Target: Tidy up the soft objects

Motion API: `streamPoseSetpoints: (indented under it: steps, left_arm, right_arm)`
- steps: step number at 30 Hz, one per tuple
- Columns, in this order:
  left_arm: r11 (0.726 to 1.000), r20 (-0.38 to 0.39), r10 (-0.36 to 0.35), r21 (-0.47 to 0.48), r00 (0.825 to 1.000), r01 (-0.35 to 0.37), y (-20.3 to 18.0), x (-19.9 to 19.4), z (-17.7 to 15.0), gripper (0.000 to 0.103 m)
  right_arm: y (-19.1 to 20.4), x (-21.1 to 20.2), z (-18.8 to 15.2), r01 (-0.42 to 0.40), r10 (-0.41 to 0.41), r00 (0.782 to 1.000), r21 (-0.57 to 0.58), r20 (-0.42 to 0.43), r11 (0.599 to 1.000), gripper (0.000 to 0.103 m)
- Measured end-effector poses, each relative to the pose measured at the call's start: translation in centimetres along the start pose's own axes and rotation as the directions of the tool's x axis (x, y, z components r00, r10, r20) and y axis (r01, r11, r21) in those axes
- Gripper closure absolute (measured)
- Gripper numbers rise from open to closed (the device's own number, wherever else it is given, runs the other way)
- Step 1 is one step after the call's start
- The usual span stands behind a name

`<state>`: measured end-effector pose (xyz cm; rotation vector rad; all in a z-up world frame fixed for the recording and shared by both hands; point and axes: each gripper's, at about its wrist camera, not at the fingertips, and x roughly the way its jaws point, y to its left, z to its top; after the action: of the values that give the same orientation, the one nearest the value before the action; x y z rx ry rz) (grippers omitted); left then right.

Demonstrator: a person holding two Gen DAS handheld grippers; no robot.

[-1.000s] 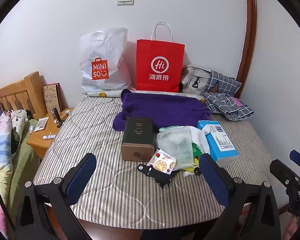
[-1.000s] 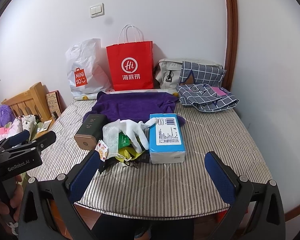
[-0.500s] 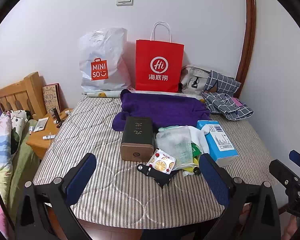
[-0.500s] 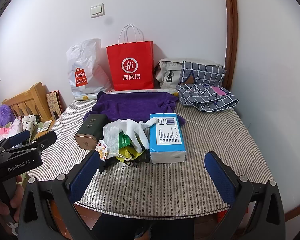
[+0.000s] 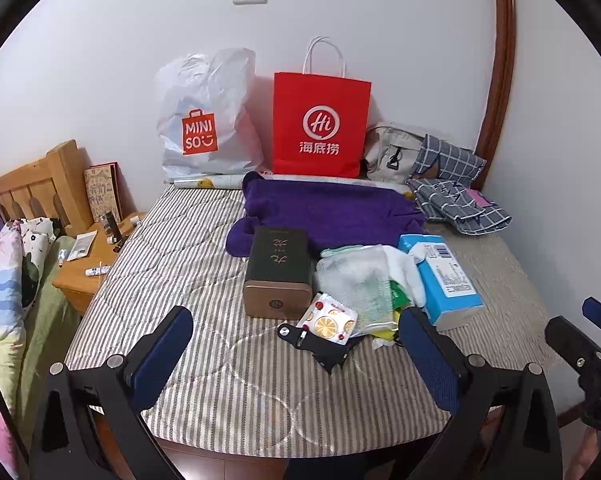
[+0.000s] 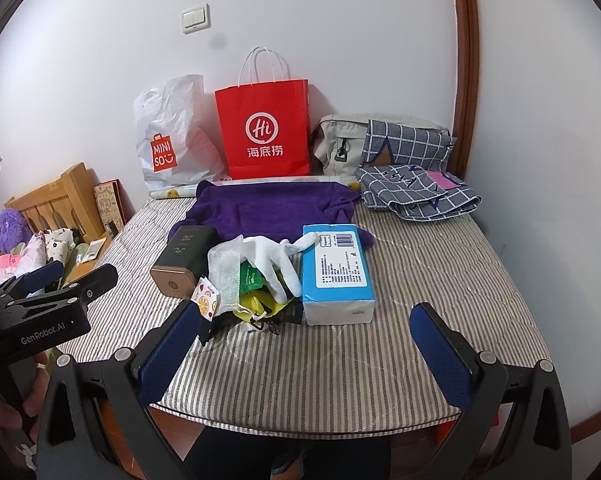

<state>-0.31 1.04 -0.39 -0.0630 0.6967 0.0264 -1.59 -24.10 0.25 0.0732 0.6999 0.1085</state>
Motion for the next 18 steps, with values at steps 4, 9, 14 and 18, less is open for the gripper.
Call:
streamPoseSetpoints:
  steps: [4, 9, 14, 18]
  left_arm:
    - [1.000, -0.035, -0.006, -0.020, 0.999, 0.005, 0.7, 1.5, -0.1, 0.000]
    - [0.999, -0.096, -0.009, -0.031, 0.995, 0.006, 1.1, 4.2, -1.0, 0.000]
    - [0.999, -0.157, -0.019, -0.035, 0.987, 0.014, 1.1, 7.0, -2.0, 0.000]
    - [0.999, -0.200, 0.007, -0.039, 0.980, -0.015, 1.8, 9.2, -2.6, 0.000]
  right_arm:
    - [0.0, 1.0, 0.0, -0.002, 0.002, 1.000, -0.001, -0.015, 1.000, 0.000]
    - [-0.4, 2.7, -0.3, -0.016, 0.017, 0.999, 0.018, -0.035, 1.000, 0.003]
    - [-0.6, 5.2, -0.9, -0.031, 0.033, 0.997, 0.021, -0.071, 0.999, 0.012]
    - [0.0, 7.8, -1.0, -0.078, 0.080, 0.991, 0.015, -0.106, 0.997, 0.028]
